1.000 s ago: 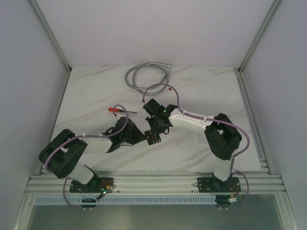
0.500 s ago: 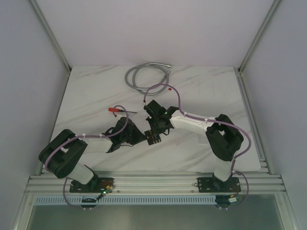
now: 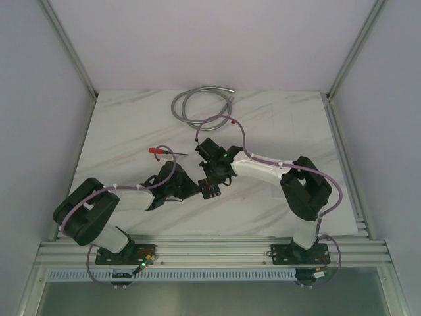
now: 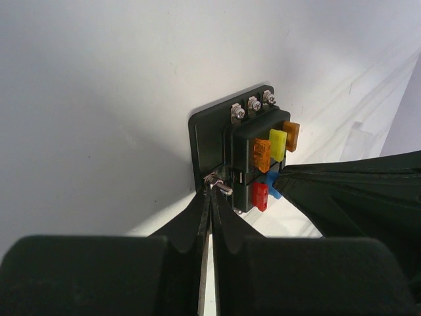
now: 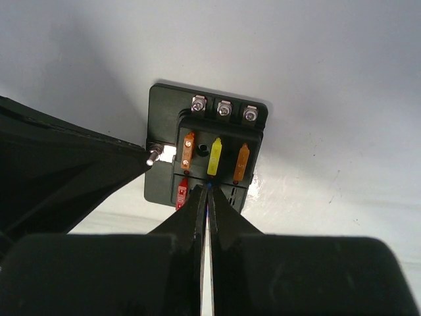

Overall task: Snap on the fuse box
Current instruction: Install the fuse at the fuse box base.

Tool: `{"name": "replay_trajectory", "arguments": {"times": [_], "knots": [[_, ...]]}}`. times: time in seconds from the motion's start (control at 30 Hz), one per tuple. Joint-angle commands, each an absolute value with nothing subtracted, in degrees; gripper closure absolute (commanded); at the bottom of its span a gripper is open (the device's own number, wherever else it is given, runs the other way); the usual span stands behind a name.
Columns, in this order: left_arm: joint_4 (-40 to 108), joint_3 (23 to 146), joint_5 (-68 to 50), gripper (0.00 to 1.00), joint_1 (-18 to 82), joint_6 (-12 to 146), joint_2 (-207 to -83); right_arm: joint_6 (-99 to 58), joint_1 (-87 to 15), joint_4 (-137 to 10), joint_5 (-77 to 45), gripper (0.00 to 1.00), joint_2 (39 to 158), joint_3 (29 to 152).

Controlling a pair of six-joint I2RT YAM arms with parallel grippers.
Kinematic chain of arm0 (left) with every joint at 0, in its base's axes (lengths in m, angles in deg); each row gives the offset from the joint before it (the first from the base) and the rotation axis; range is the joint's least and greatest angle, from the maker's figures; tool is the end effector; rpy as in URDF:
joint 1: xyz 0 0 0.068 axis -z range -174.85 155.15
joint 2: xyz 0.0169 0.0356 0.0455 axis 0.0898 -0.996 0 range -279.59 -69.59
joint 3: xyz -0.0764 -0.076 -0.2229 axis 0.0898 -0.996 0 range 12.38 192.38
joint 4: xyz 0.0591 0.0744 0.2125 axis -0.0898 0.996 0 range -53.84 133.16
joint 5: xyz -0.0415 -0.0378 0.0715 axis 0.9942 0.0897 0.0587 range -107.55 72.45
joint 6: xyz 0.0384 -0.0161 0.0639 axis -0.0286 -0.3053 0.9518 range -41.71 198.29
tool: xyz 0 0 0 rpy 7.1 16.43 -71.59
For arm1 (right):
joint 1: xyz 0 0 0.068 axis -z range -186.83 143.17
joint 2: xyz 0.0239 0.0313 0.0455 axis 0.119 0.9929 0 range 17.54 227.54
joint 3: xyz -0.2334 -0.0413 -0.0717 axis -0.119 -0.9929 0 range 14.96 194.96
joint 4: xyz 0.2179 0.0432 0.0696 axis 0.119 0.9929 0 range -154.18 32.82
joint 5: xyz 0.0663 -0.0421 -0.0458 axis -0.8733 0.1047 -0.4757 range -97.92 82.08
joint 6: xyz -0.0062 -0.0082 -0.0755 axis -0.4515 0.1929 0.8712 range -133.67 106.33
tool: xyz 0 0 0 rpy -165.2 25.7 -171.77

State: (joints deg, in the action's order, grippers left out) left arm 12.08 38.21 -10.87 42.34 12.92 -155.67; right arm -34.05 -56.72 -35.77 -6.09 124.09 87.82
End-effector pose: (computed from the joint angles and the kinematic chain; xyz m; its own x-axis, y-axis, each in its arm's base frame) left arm 0.2134 -0.1714 0.1130 -0.8097 -0.5189 -0.2740 -0.1461 0.6304 -0.7624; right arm 0.2361 0.2772 0.1503 -0.7965 -0.4053 -0.4487 -0.5093 0.8497 0.1366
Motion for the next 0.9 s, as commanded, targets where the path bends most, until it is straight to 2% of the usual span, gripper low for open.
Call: {"name": "replay_trajectory", "arguments": {"times": [0.0,0.27,0.47,0.87], "knots": [[11.6,37.3,-11.6,0.88,42.9,11.3,-155.0,-31.8,-57.0,-25.0,-4.4,1.0,129.5,83.3],[12.1,37.5,-12.6,0.88,43.5,11.0,-154.1,-34.2,-57.0,-29.3,-7.4,0.87,123.1,91.9],[12.1,37.7,-12.8,0.88,44.2,10.7,-153.9,-35.8,-56.9,-29.1,-7.5,0.76,122.1,92.6],[12.0,38.1,-12.8,0.87,44.6,10.6,-154.9,-37.2,-56.8,-29.1,-8.1,0.8,123.1,89.9]]}}
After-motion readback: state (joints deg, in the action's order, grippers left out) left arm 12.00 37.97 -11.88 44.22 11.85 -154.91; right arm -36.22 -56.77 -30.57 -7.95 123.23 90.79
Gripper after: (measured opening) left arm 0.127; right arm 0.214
